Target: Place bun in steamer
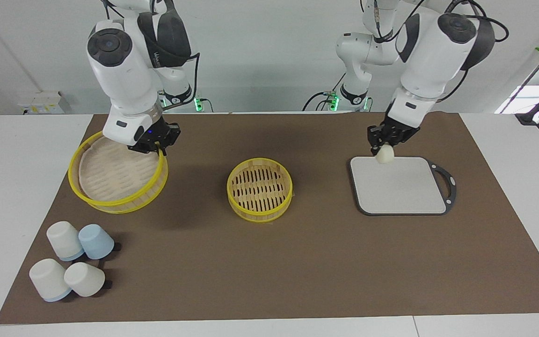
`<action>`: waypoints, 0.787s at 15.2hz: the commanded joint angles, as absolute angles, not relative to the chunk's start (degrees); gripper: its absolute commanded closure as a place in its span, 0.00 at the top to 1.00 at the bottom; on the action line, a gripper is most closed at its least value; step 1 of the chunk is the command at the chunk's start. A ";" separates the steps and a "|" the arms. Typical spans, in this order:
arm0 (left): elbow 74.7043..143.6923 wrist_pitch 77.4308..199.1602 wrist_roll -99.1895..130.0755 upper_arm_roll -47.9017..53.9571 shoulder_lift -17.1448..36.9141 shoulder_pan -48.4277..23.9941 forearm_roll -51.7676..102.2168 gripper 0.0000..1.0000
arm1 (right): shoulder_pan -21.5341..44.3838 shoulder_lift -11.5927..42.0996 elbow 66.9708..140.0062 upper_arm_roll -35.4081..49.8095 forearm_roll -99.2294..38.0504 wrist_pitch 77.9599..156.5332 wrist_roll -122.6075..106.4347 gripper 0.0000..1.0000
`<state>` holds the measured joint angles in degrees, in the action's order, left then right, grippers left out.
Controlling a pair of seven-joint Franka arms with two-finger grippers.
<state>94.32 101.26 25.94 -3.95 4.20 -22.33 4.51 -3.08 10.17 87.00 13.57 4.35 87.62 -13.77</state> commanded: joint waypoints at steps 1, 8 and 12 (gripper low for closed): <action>92.11 105.02 31.80 -4.92 8.87 -28.72 5.89 0.38 | -4.31 8.00 89.91 14.33 3.52 88.24 -15.91 0.00; 96.32 124.77 42.52 -5.01 18.79 -41.91 5.28 0.38 | -5.10 7.65 90.88 14.24 3.52 88.51 -16.26 0.00; 97.46 132.97 45.70 -5.19 25.49 -45.09 3.79 0.38 | -5.10 7.47 91.41 14.24 3.52 88.59 -16.26 0.00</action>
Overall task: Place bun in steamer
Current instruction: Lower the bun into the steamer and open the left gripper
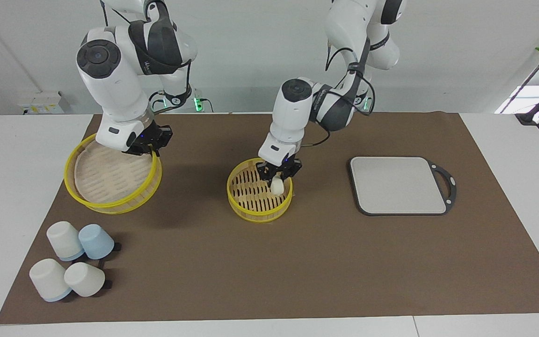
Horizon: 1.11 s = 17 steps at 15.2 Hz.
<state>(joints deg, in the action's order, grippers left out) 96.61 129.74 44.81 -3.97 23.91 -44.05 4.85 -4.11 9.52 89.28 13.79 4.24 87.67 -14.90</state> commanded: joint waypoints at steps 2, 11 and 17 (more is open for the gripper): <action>98.52 134.38 45.70 -5.19 25.49 -45.09 2.99 0.38 | -5.18 7.21 91.67 14.24 3.52 89.29 -16.26 0.00; 100.20 134.13 47.11 -5.19 24.70 -46.06 1.58 1.00 | -4.66 6.68 92.72 14.33 3.52 90.09 -15.82 0.00; 100.37 121.84 43.17 -5.45 13.99 -40.09 1.49 1.00 | -4.40 6.68 93.16 14.33 3.52 91.05 -15.56 0.00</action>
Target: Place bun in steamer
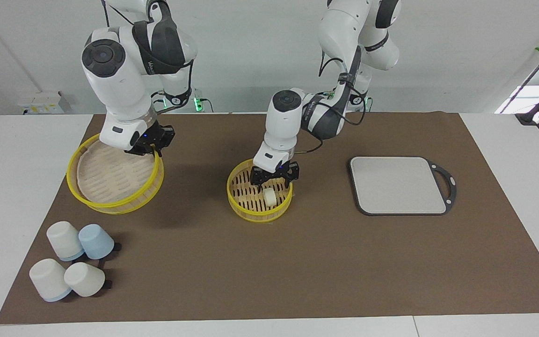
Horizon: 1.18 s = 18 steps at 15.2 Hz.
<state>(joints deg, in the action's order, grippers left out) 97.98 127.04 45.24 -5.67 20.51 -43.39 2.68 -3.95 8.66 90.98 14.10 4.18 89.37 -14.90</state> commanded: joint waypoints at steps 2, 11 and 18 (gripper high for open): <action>100.02 117.18 41.23 -5.54 10.56 -36.84 1.49 1.00 | -4.13 6.50 93.34 14.33 3.52 91.14 -15.12 0.00; 100.19 101.35 12.43 -5.71 -1.05 -13.29 1.49 1.00 | 21.59 17.81 84.84 14.24 1.40 103.17 20.79 0.00; 100.63 100.64 -0.26 -5.71 -1.41 -5.72 1.49 1.00 | 28.39 26.19 84.63 14.33 8.43 112.75 28.82 0.00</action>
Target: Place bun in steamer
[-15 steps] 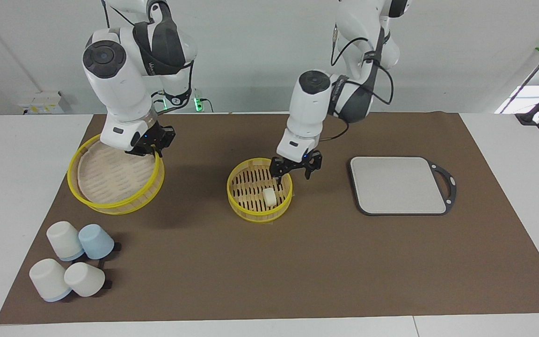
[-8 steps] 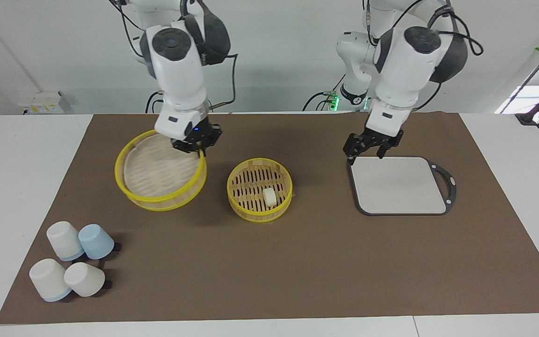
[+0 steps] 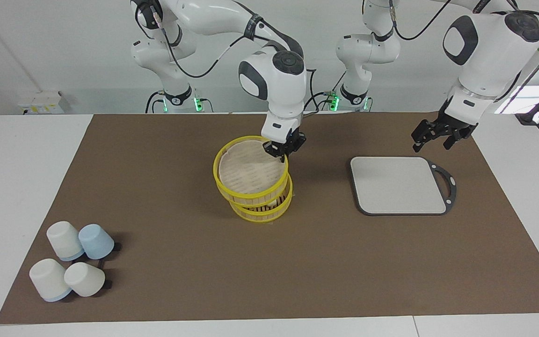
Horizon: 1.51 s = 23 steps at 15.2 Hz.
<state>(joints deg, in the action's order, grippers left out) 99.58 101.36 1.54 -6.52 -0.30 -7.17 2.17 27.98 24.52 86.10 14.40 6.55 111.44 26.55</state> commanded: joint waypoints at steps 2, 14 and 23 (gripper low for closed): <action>100.46 100.29 -0.79 -5.71 -1.41 -5.19 1.49 1.00 | 28.13 26.28 85.17 14.33 8.44 112.85 28.83 0.00; 98.53 98.08 -0.35 -5.80 -1.32 -4.57 1.49 1.00 | 29.53 27.51 87.45 14.33 7.82 116.36 32.34 0.00; 93.00 91.07 -0.70 -15.21 -0.53 -13.89 0.70 1.00 | 29.62 27.33 90.00 14.41 7.82 118.92 33.31 0.00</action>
<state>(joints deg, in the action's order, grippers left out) 95.95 95.21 0.07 -12.61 -0.94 -11.39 1.97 29.69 27.88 88.70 14.22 7.18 117.26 31.73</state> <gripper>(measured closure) 0.000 0.912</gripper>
